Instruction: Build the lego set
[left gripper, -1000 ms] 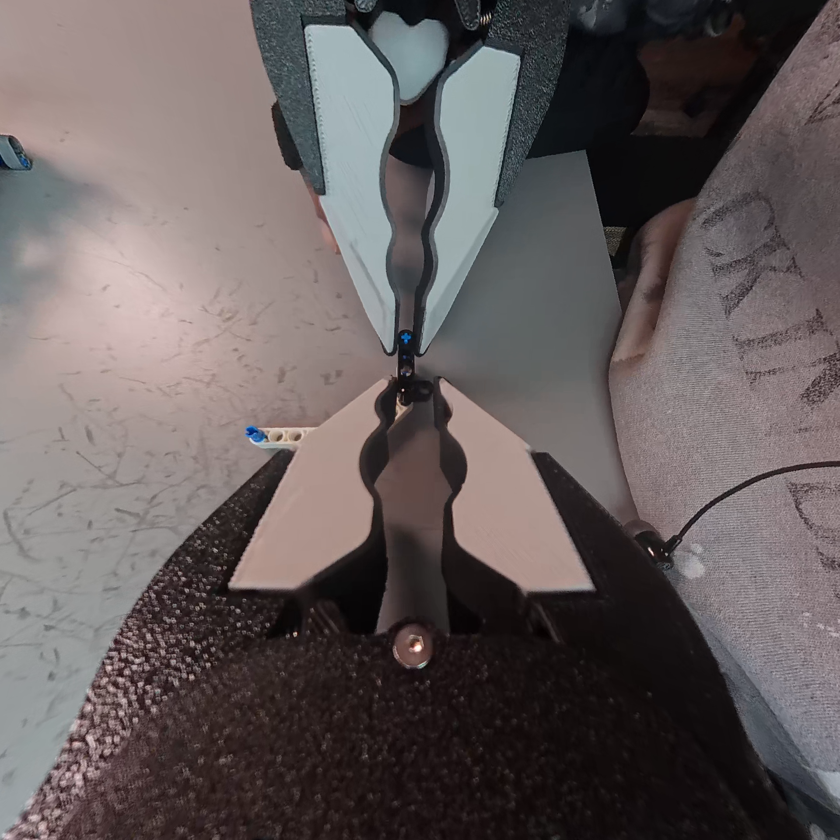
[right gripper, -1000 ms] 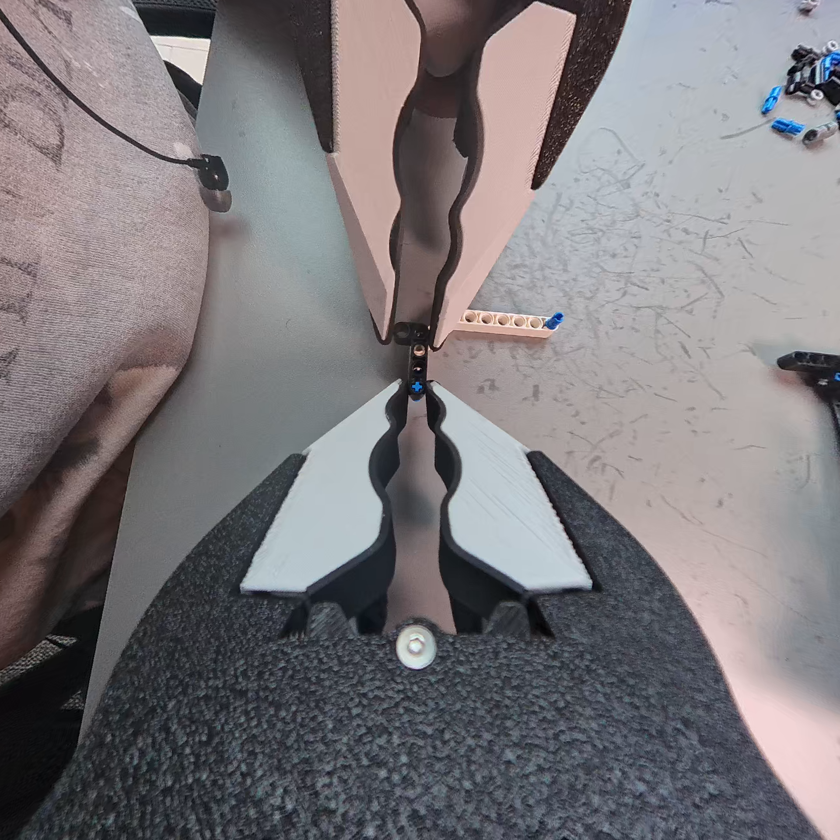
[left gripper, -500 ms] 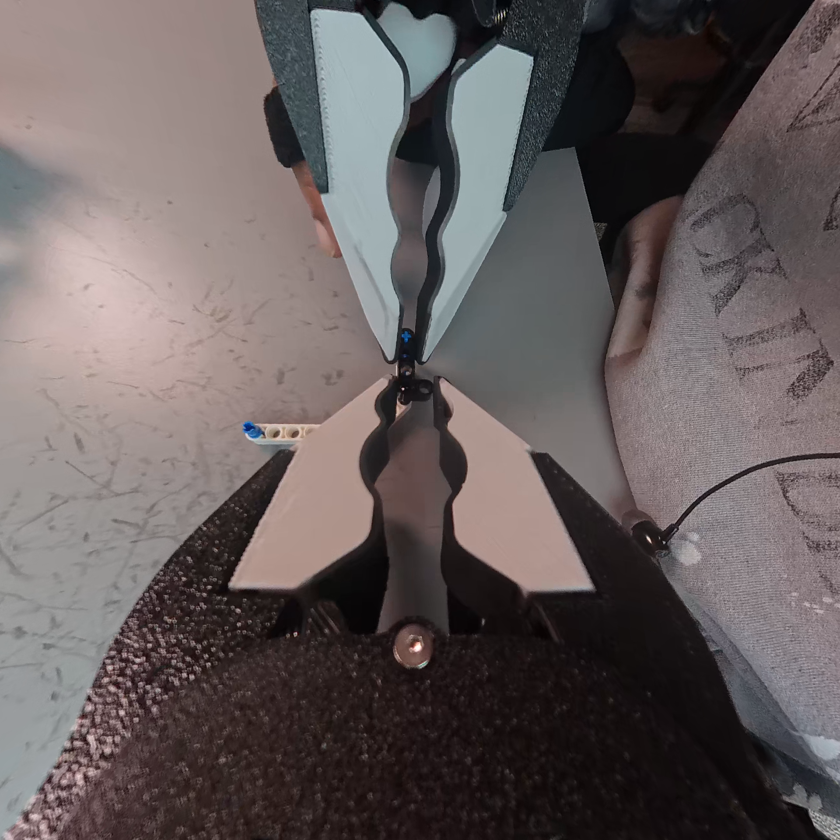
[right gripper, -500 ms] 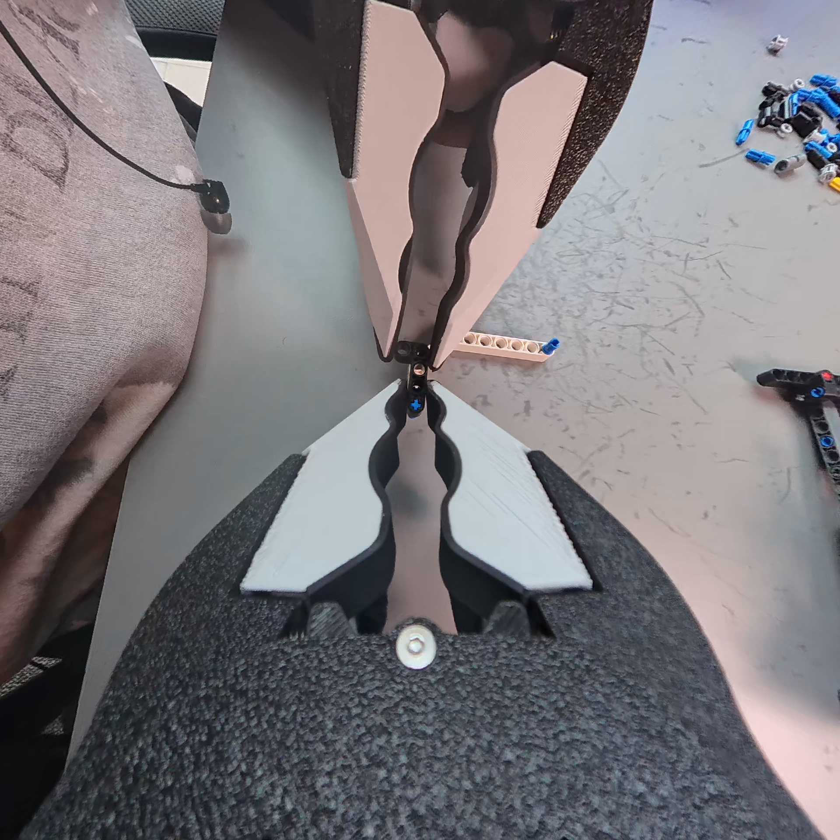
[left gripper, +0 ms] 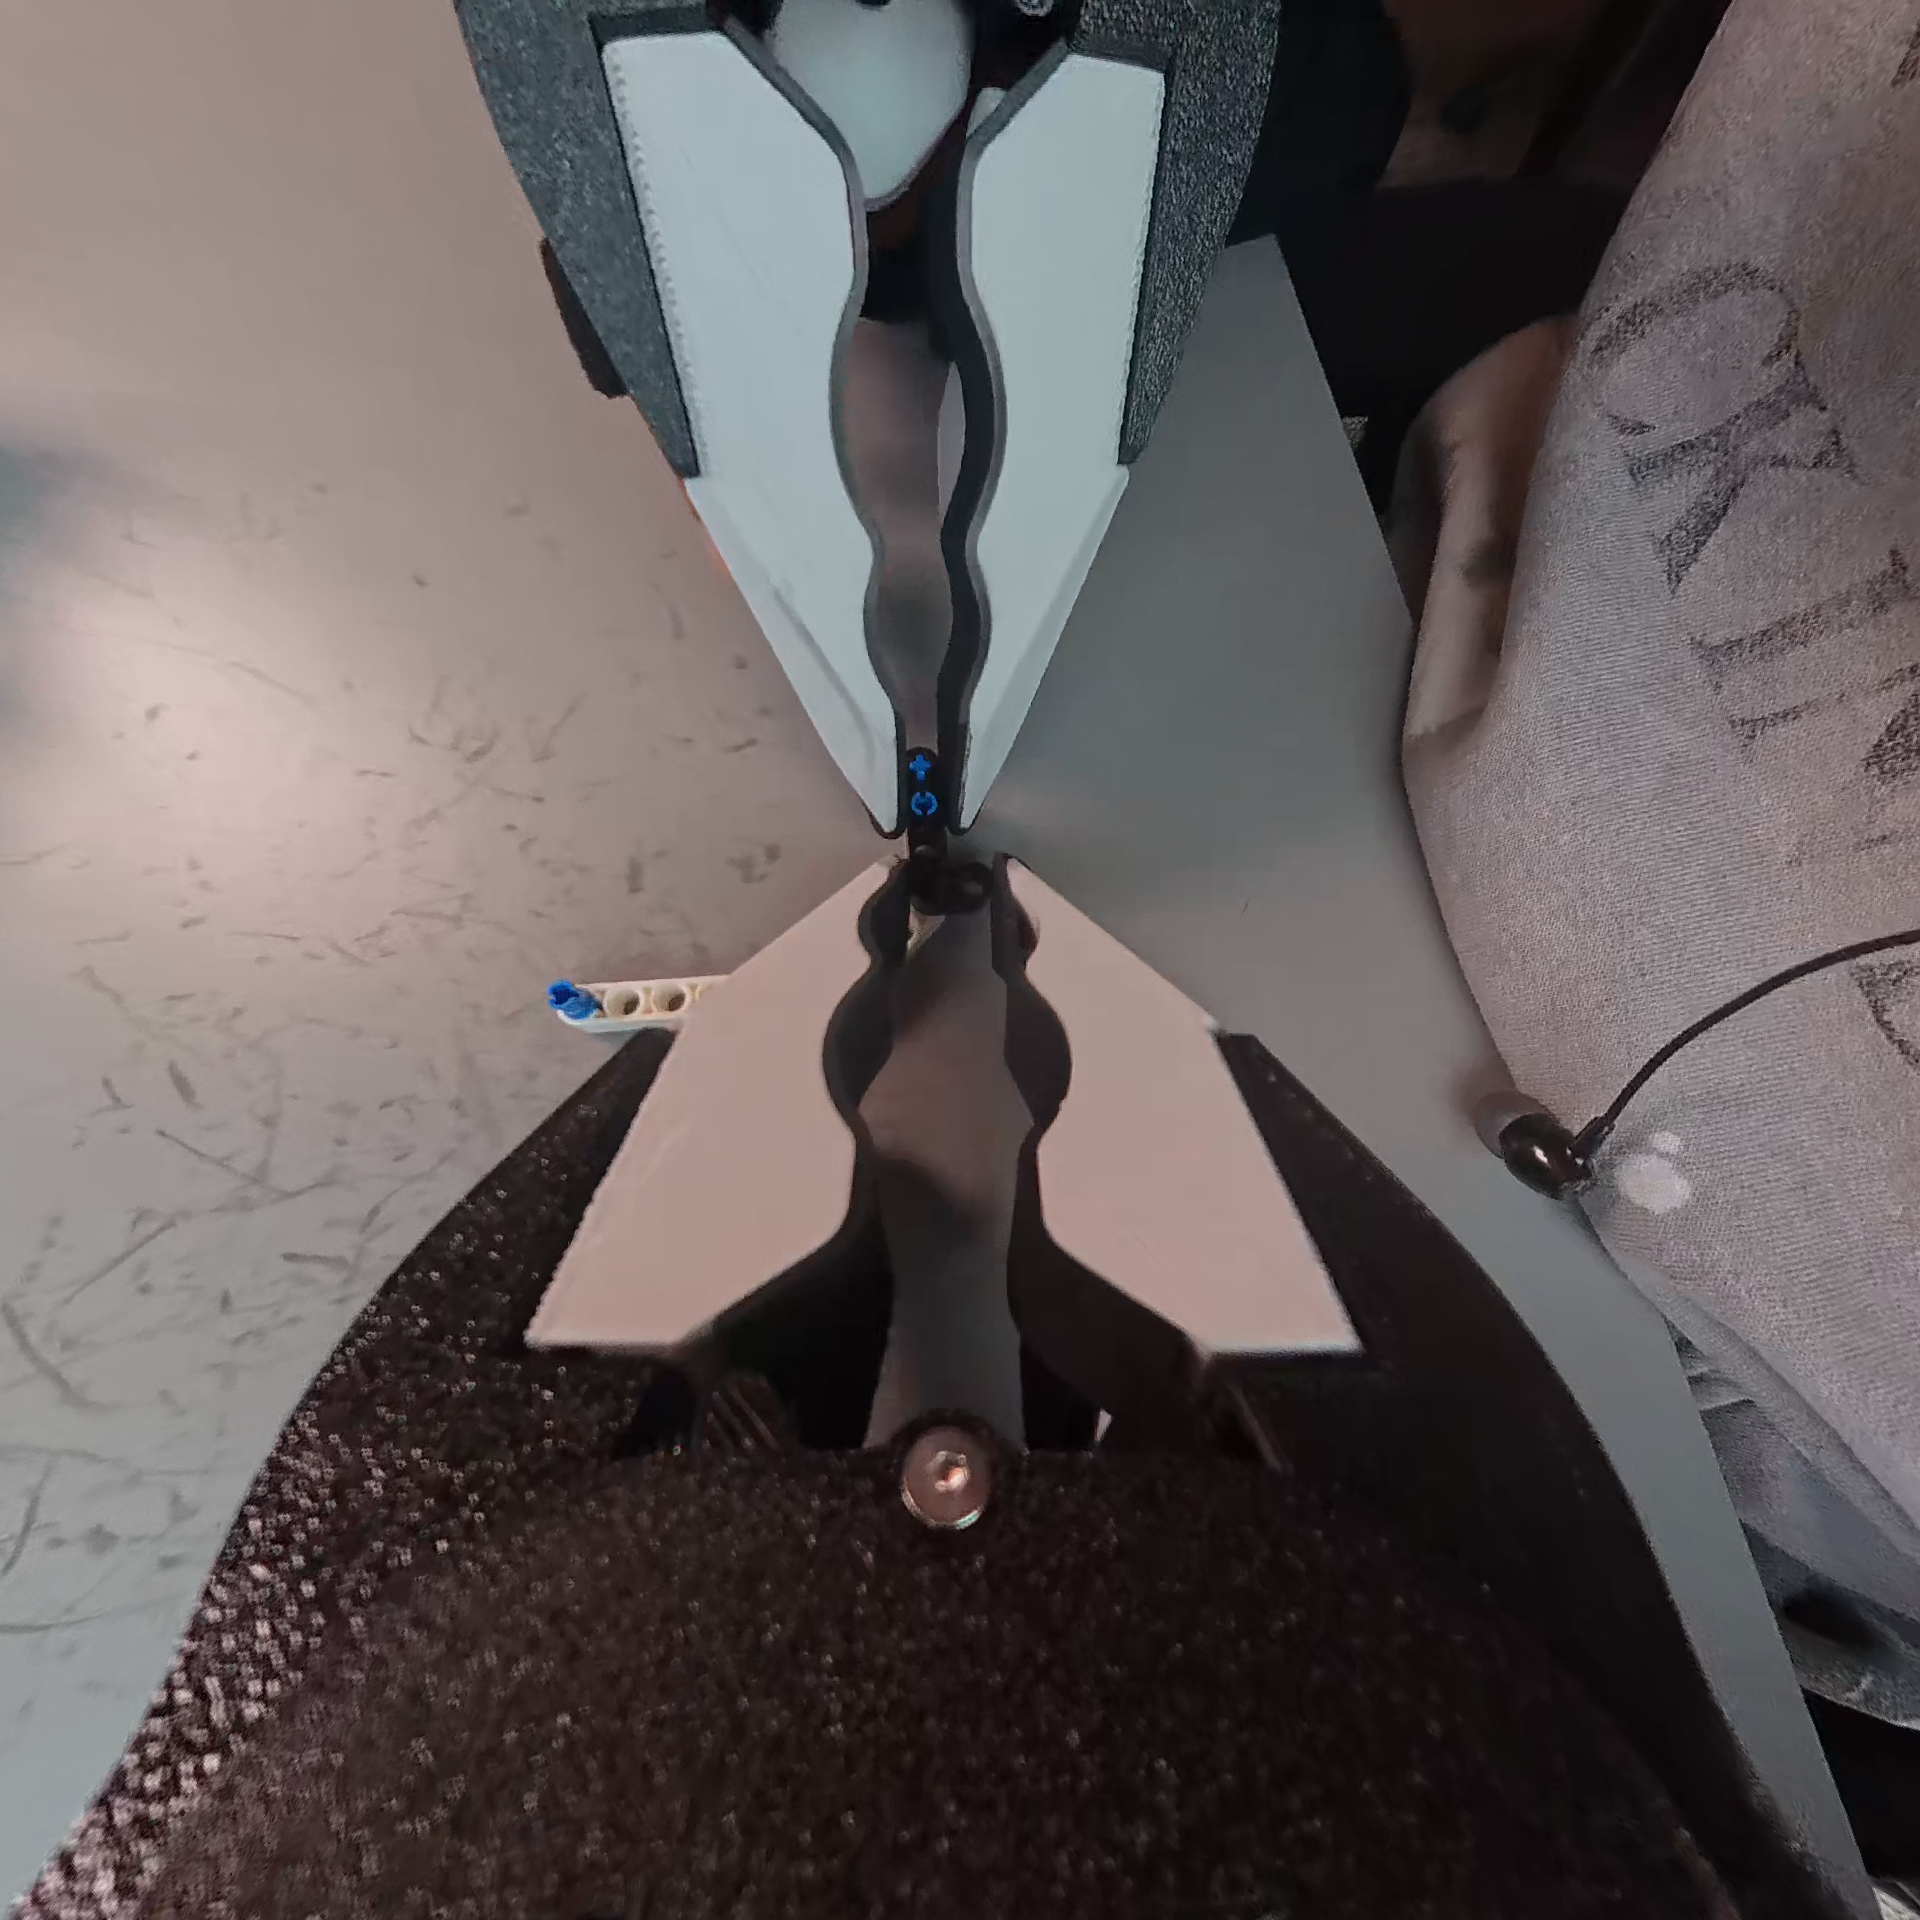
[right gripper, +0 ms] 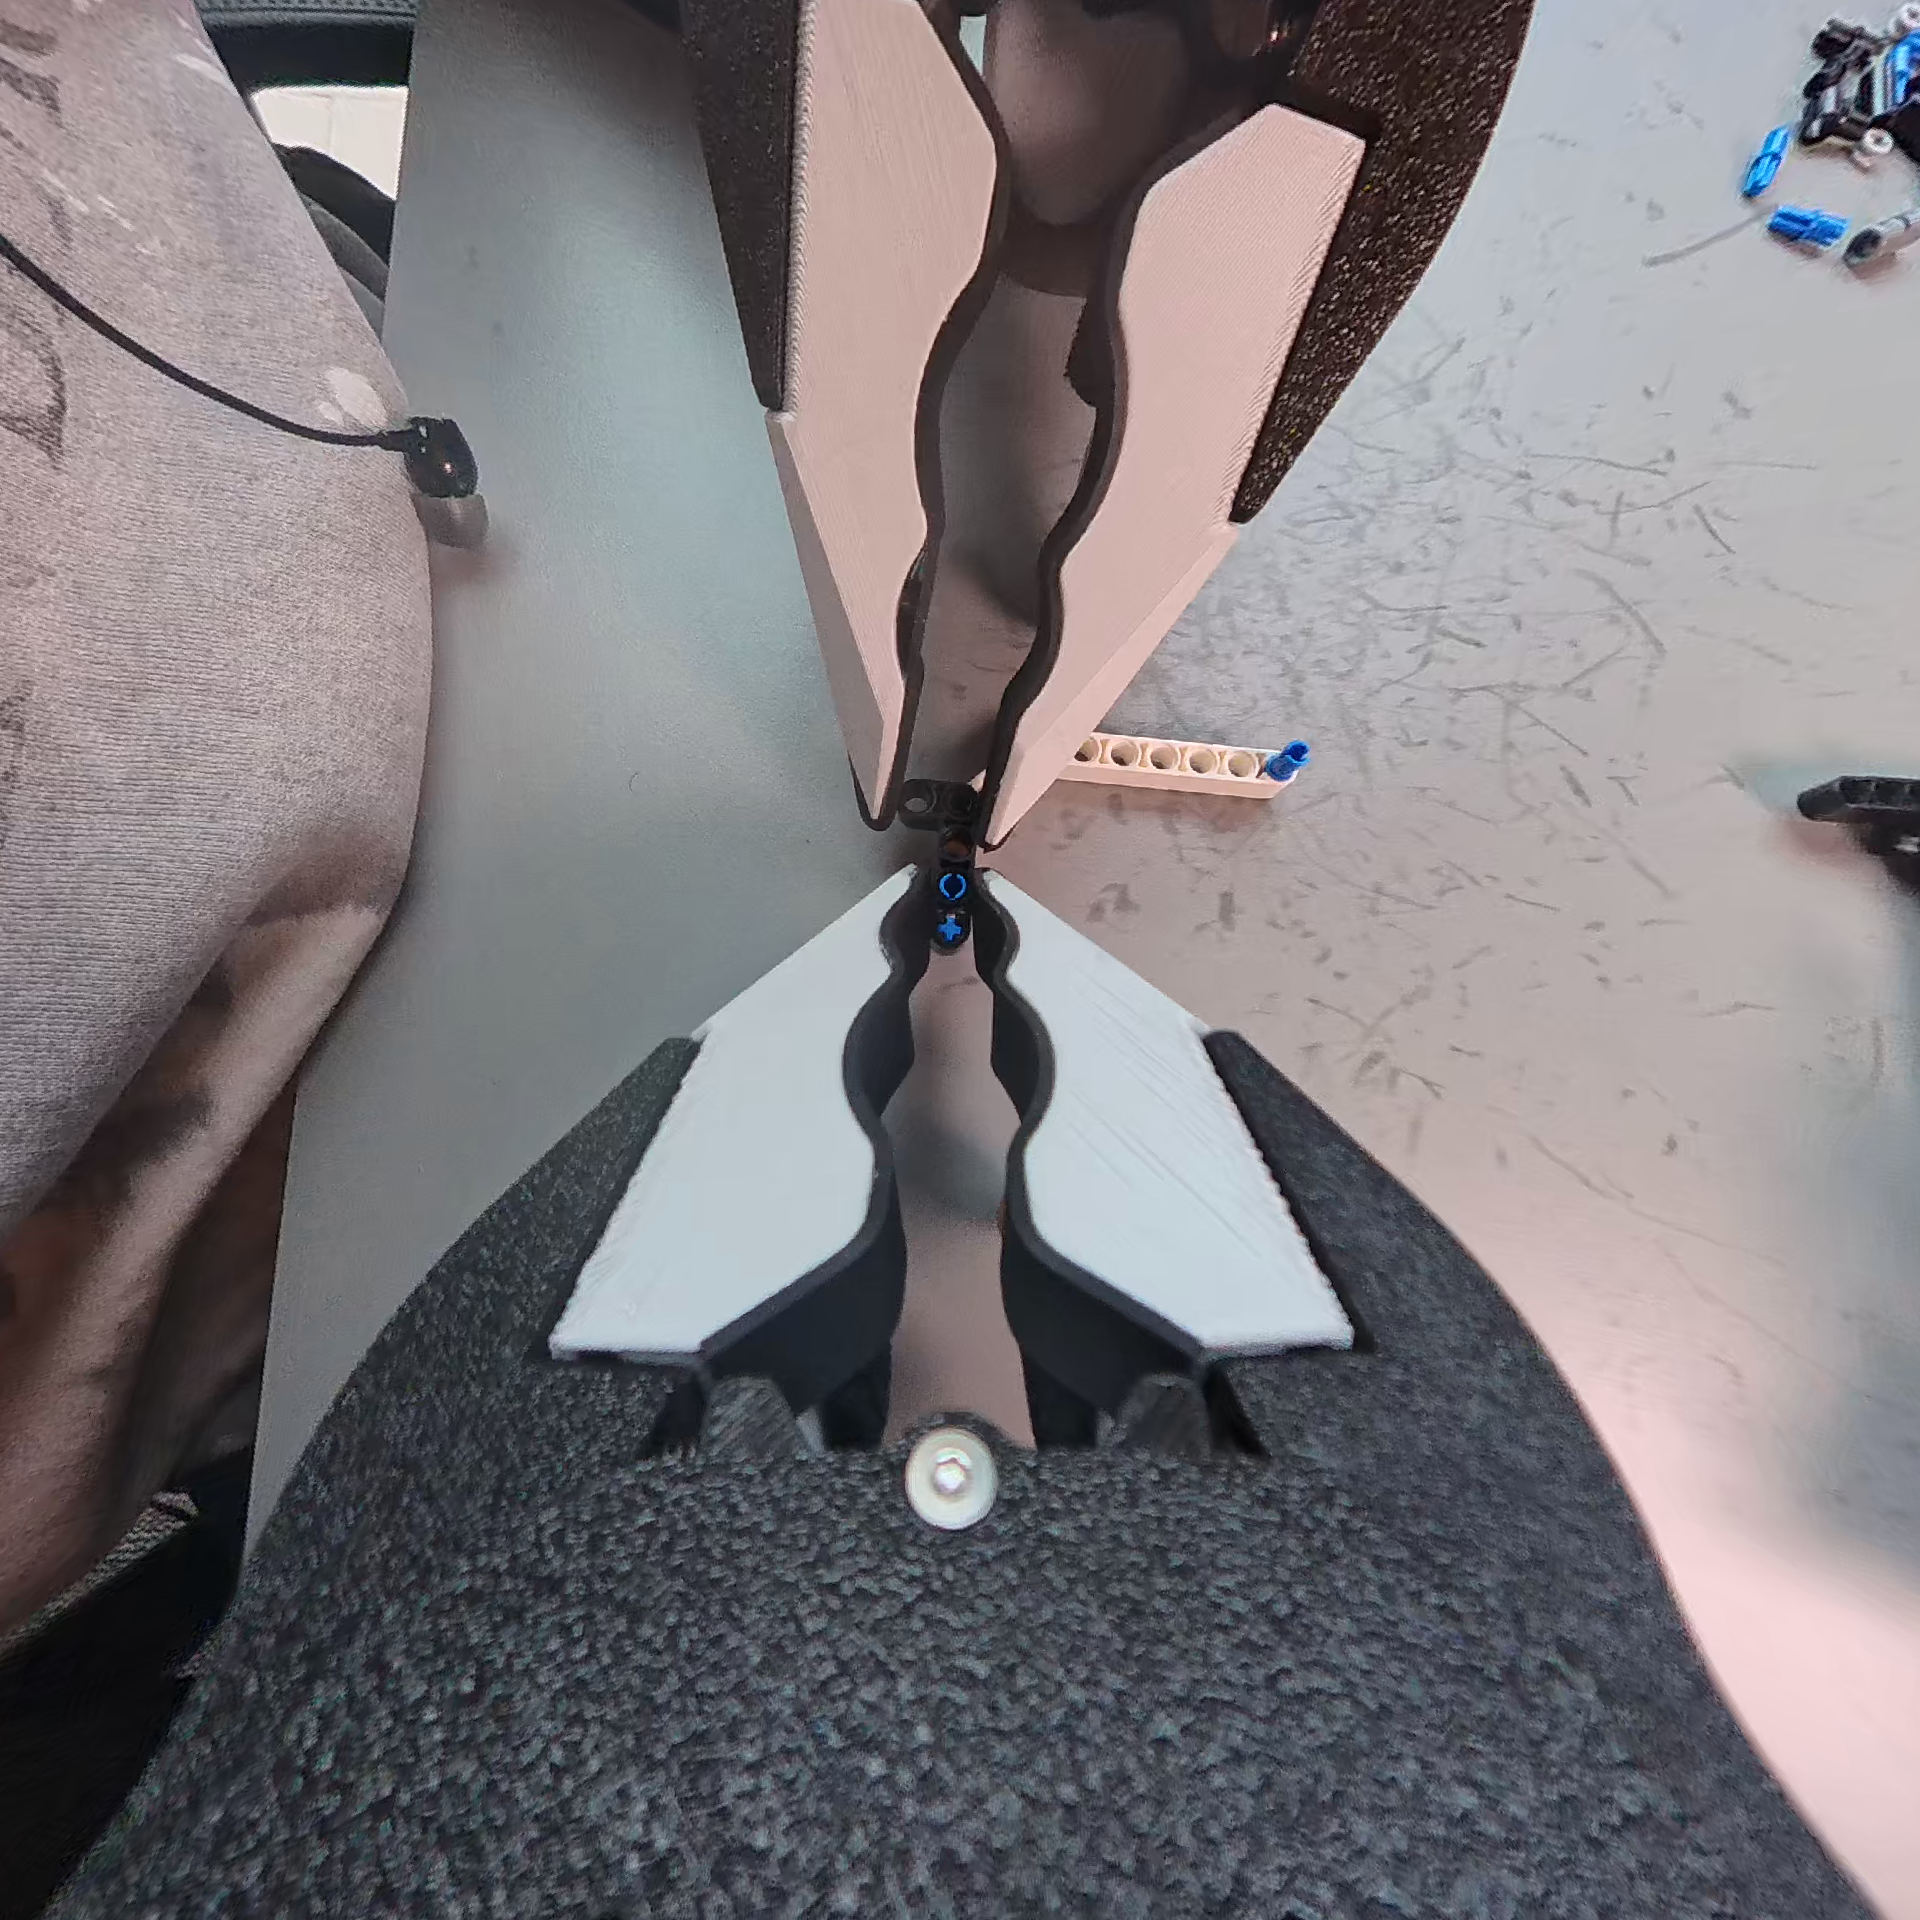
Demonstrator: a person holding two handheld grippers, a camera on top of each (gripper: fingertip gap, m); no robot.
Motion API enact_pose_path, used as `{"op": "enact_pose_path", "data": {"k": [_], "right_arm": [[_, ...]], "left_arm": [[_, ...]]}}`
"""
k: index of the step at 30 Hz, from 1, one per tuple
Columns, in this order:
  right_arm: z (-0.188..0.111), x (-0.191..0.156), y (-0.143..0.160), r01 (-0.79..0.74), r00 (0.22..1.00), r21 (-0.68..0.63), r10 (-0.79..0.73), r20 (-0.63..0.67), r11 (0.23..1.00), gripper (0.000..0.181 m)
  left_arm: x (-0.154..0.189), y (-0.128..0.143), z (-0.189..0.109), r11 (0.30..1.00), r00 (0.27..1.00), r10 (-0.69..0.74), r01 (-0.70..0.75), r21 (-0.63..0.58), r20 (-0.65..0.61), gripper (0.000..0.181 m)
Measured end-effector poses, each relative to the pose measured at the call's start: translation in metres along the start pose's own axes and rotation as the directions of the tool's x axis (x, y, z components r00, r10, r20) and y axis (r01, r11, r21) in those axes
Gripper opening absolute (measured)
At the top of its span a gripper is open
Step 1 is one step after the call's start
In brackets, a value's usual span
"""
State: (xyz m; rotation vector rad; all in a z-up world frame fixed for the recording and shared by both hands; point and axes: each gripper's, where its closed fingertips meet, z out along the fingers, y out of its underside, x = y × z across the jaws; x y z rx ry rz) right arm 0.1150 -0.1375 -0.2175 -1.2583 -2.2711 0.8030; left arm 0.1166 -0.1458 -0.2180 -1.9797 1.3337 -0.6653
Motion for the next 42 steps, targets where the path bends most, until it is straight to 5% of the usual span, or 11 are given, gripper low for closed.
{"op": "enact_pose_path", "data": {"k": [9, 12, 16, 20, 24, 27, 30, 35, 39, 42], "right_arm": [[0.002, 0.001, 0.000, -0.109, 0.994, -0.020, 0.110, 0.020, 0.994, 0.007], [0.003, 0.016, -0.001, -0.237, 0.965, -0.003, 0.235, -0.113, 0.972, 0.007], [-0.004, 0.051, 0.011, -0.399, 0.855, 0.052, 0.392, -0.339, 0.916, 0.009], [0.011, 0.032, -0.001, -0.399, 0.876, 0.020, 0.388, -0.286, 0.917, 0.065], [0.010, 0.011, -0.021, -0.412, 0.893, 0.084, 0.420, -0.160, 0.907, 0.074], [-0.002, 0.010, -0.020, -0.433, 0.888, 0.122, 0.446, -0.112, 0.893, 0.055], [-0.021, 0.027, -0.008, -0.306, 0.920, 0.121, 0.326, -0.218, 0.944, 0.032], [-0.035, 0.073, 0.021, -0.068, 0.962, 0.041, 0.077, -0.264, 0.997, 0.037], [-0.010, 0.079, 0.024, -0.114, 0.992, 0.014, 0.114, -0.059, 0.993, 0.048], [0.006, 0.083, 0.013, -0.037, 0.999, -0.021, 0.036, -0.034, 0.999, 0.011]], "left_arm": [[-0.003, 0.002, -0.002, 0.999, 0.999, -0.049, 0.049, -0.008, 0.007, 0.017], [-0.017, 0.008, -0.019, 0.996, 0.991, -0.081, 0.085, -0.028, 0.109, 0.041], [-0.039, 0.008, -0.042, 0.982, 0.956, -0.190, 0.183, 0.053, 0.223, 0.036], [-0.044, 0.019, -0.036, 0.980, 0.946, -0.196, 0.200, 0.014, 0.259, 0.035], [-0.044, 0.025, -0.032, 0.983, 0.943, -0.166, 0.180, -0.021, 0.289, 0.034], [-0.044, 0.025, -0.034, 0.985, 0.943, -0.158, 0.173, -0.024, 0.294, 0.033], [-0.039, 0.021, -0.033, 0.985, 0.954, -0.166, 0.172, -0.002, 0.249, 0.032], [-0.041, 0.021, -0.024, 0.988, 0.962, -0.144, 0.153, -0.024, 0.234, 0.031], [-0.037, 0.007, -0.032, 0.973, 0.961, -0.225, 0.212, 0.094, 0.159, 0.032], [-0.053, 0.002, -0.052, 0.945, 0.939, -0.291, 0.252, 0.210, 0.183, 0.037]]}}
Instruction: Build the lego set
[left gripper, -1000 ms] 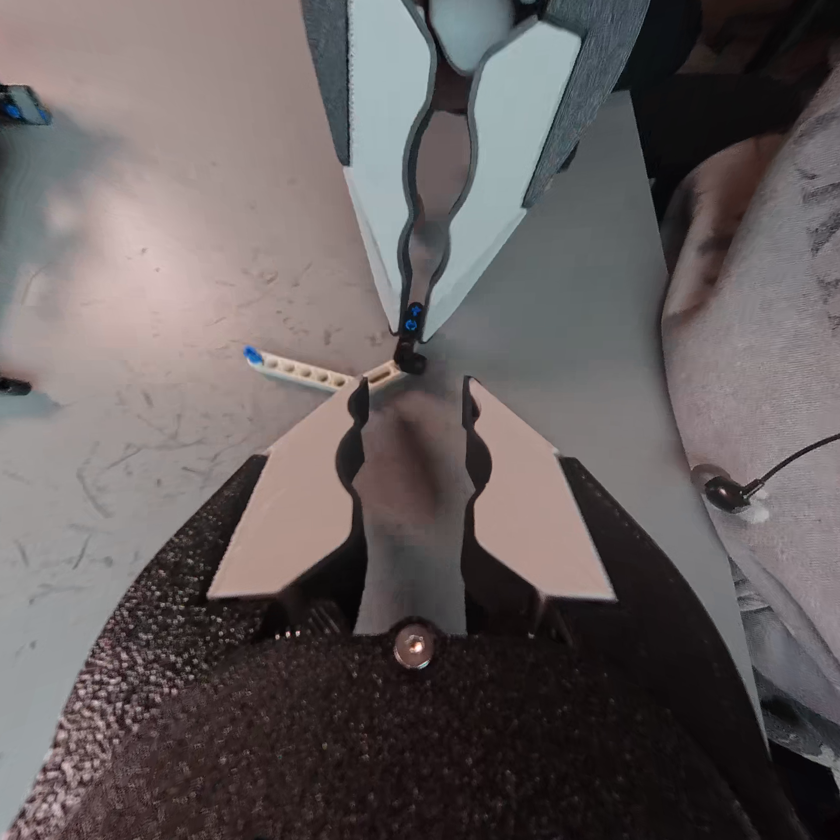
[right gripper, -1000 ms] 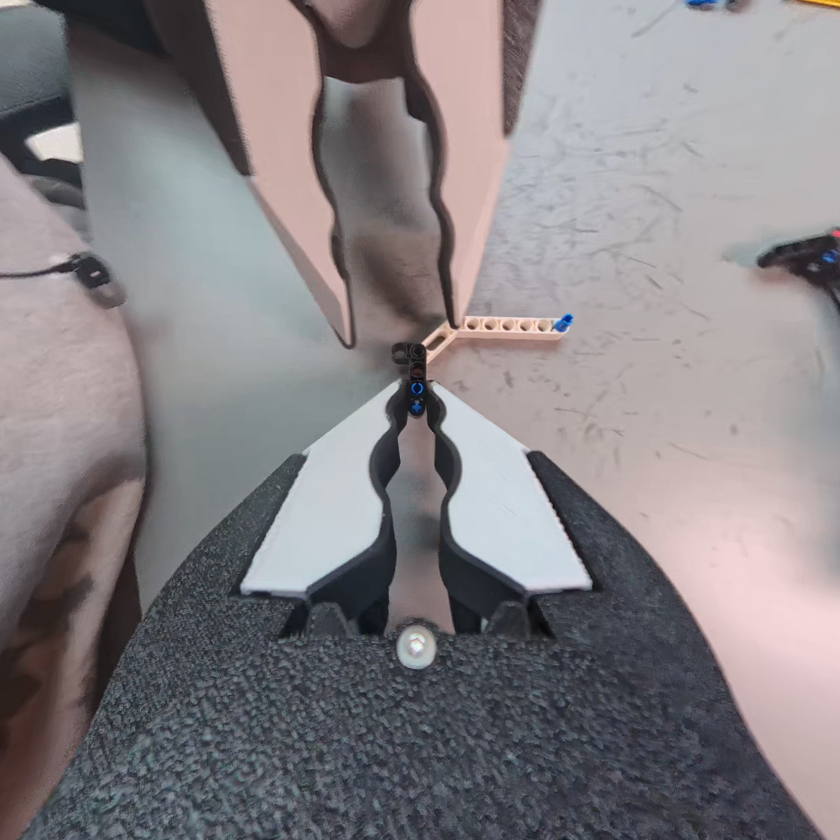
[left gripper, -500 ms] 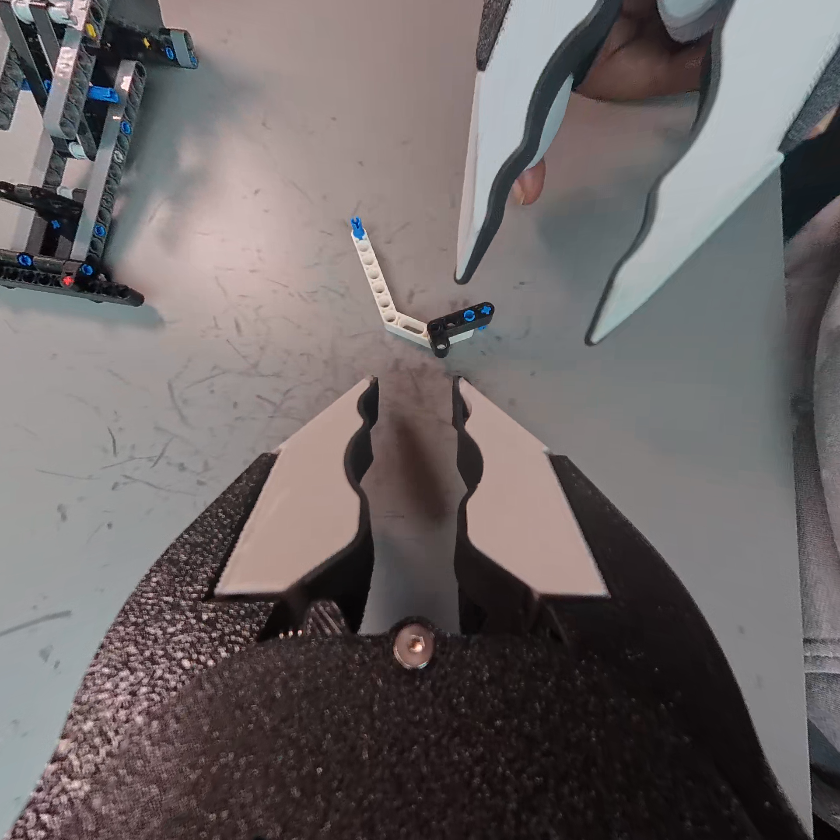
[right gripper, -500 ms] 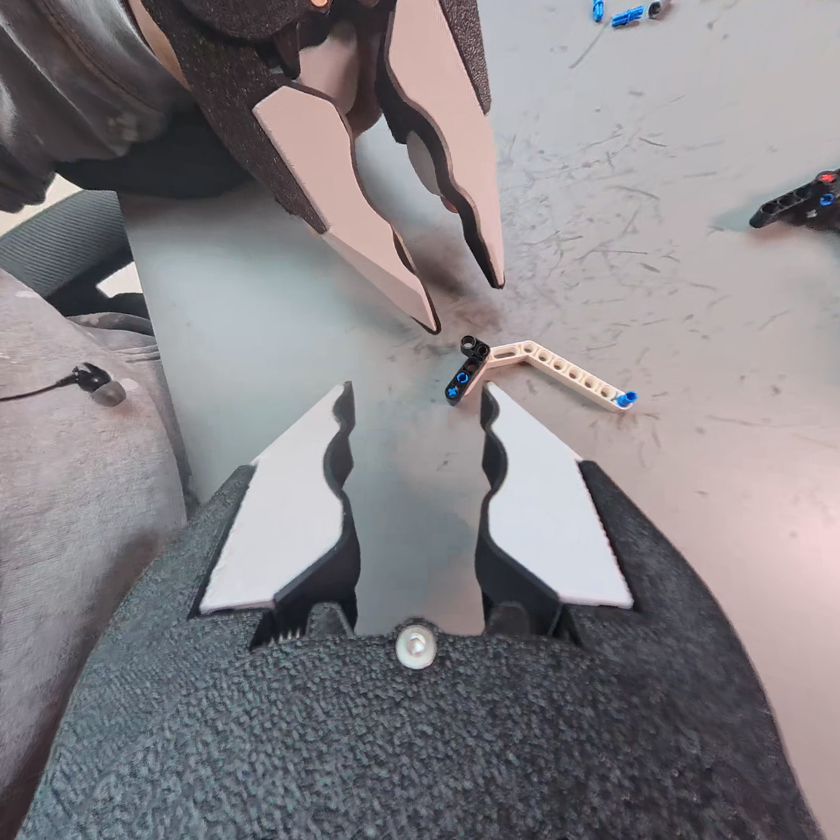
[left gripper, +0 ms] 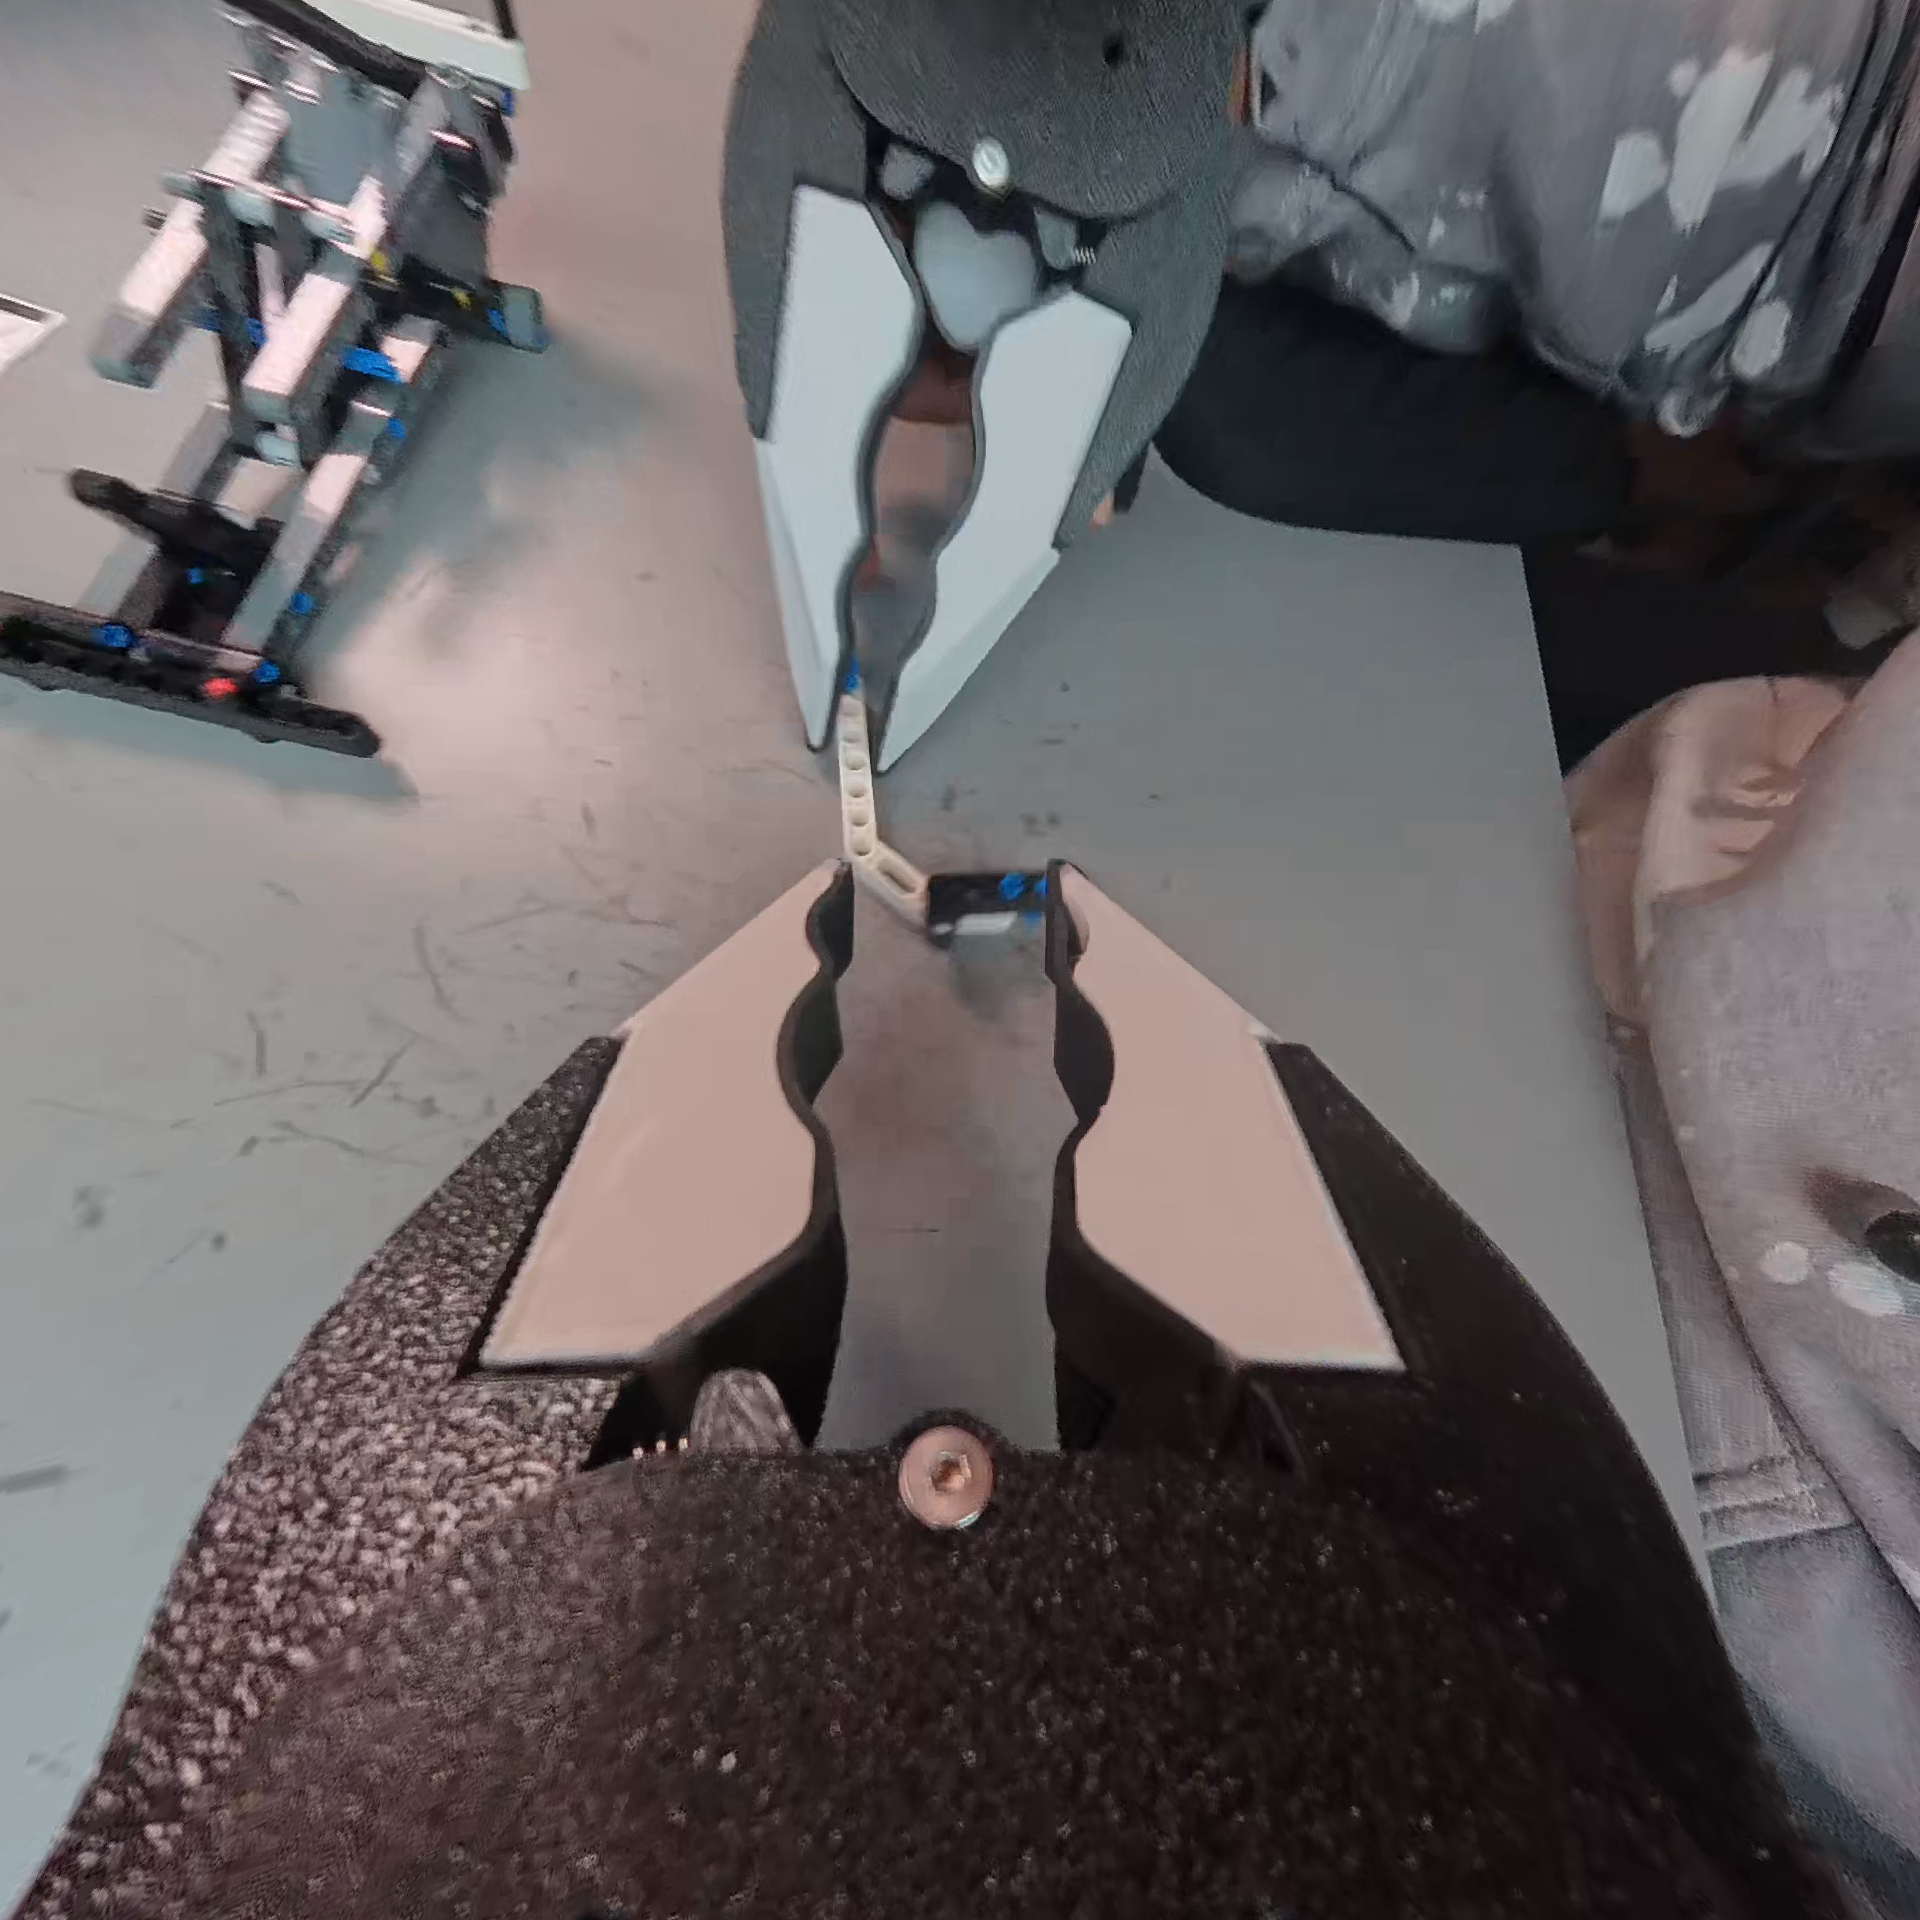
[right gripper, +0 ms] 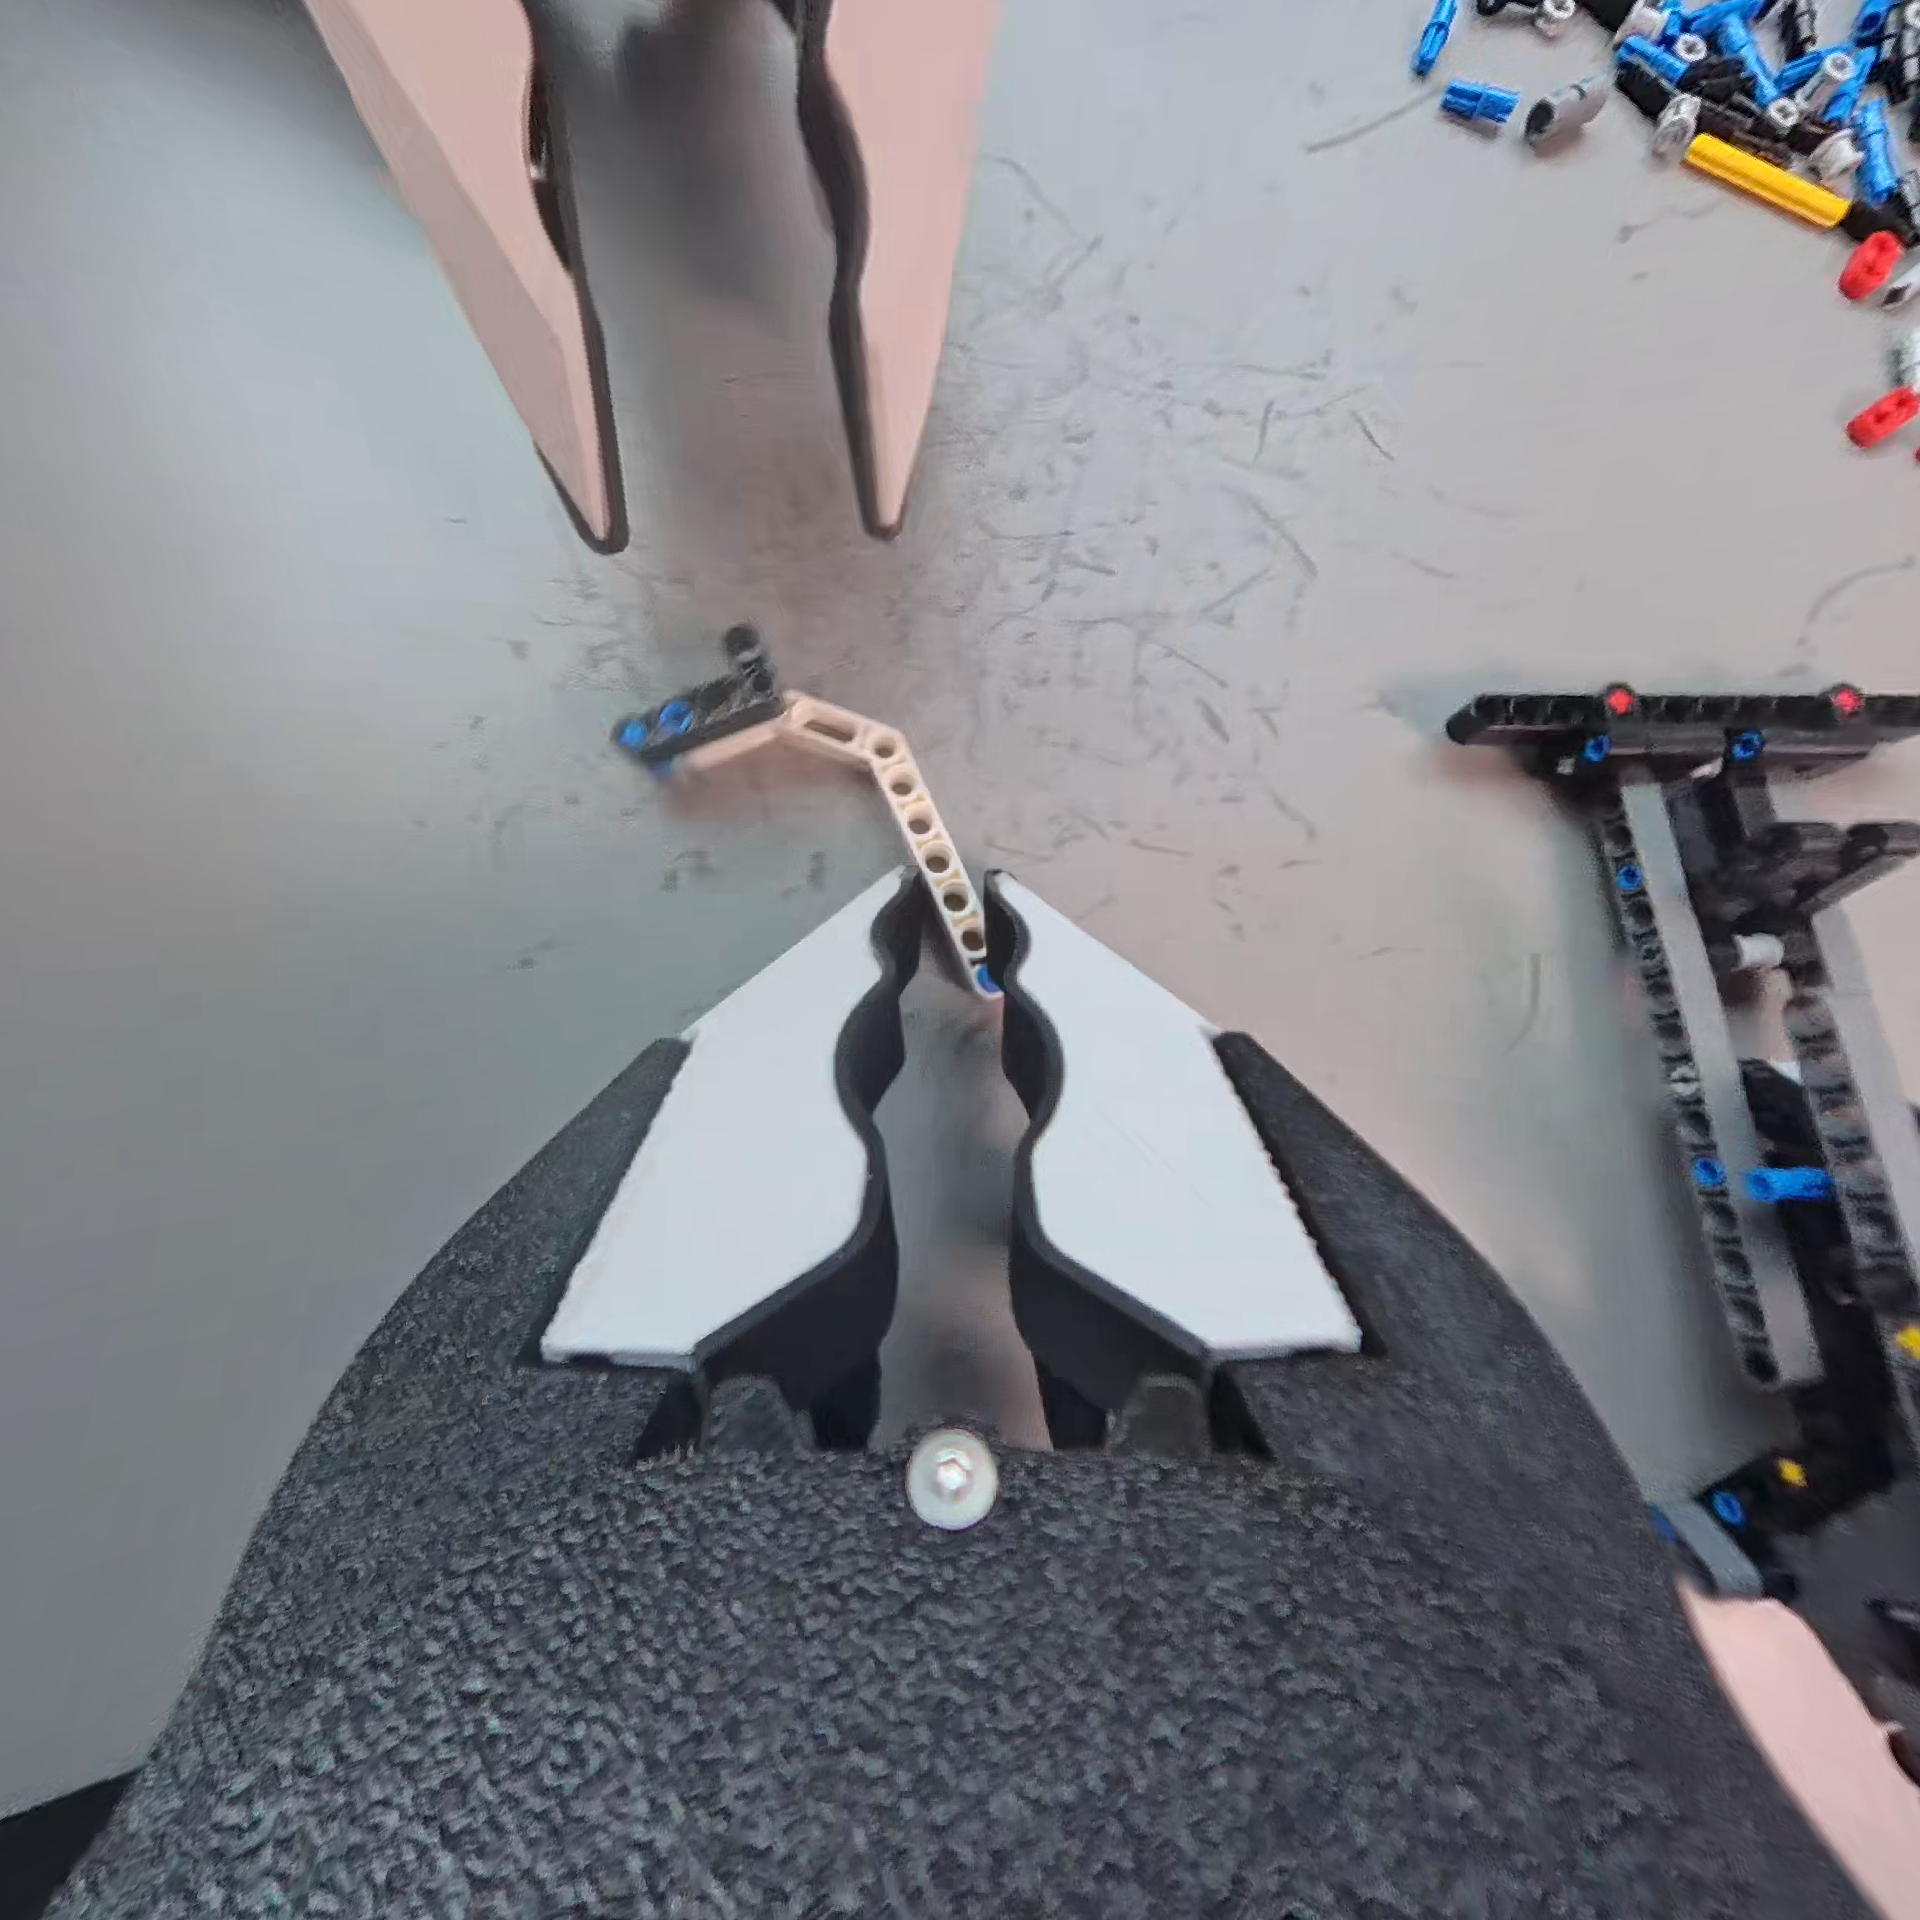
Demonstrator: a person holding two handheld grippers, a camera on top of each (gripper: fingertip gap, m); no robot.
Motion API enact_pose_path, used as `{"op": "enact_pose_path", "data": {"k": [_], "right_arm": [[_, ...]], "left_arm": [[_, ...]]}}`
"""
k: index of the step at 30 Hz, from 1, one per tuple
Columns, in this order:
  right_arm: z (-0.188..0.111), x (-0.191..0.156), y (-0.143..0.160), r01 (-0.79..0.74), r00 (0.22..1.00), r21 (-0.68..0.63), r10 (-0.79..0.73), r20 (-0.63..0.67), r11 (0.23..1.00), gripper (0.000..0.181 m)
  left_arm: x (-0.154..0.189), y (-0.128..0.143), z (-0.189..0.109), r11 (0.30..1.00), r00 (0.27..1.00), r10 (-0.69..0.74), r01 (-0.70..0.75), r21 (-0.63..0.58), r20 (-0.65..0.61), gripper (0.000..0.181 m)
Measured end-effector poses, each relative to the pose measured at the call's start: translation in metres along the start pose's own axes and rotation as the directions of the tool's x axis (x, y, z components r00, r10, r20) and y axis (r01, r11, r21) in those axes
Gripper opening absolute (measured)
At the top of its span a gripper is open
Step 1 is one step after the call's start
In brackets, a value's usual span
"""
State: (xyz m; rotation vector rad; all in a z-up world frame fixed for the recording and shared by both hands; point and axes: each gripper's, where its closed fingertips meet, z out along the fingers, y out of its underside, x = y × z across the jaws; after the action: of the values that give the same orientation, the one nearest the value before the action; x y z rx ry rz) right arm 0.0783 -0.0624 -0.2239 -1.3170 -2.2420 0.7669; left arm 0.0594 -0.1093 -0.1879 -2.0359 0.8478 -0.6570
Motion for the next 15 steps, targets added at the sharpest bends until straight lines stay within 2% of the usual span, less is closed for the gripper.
{"op": "enact_pose_path", "data": {"k": [2, 5, 8, 11, 15], "right_arm": [[0.006, 0.020, -0.004, 0.001, 0.996, -0.038, -0.005, -0.092, 0.999, 0.007], [0.008, 0.043, -0.006, -0.024, 0.982, -0.028, 0.019, -0.189, 0.999, 0.007], [0.009, 0.040, -0.007, -0.023, 0.985, 0.010, 0.024, -0.173, 1.000, 0.007], [0.011, 0.038, -0.008, 0.033, 0.987, -0.003, -0.033, -0.159, 0.999, 0.007], [0.017, 0.037, -0.015, 0.129, 0.988, -0.002, -0.129, -0.080, 0.992, 0.007]], "left_arm": [[-0.018, -0.009, -0.012, 0.996, 0.998, -0.042, 0.038, 0.079, 0.048, 0.040], [-0.041, -0.018, -0.028, 0.981, 0.989, -0.108, 0.090, 0.170, 0.103, 0.044], [-0.054, -0.017, -0.035, 0.979, 0.983, -0.114, 0.086, 0.186, 0.146, 0.047], [-0.060, -0.008, -0.033, 0.992, 0.982, -0.050, 0.028, 0.123, 0.181, 0.050], [-0.060, 0.017, -0.018, 0.998, 0.989, 0.035, -0.028, -0.050, 0.143, 0.056]]}}
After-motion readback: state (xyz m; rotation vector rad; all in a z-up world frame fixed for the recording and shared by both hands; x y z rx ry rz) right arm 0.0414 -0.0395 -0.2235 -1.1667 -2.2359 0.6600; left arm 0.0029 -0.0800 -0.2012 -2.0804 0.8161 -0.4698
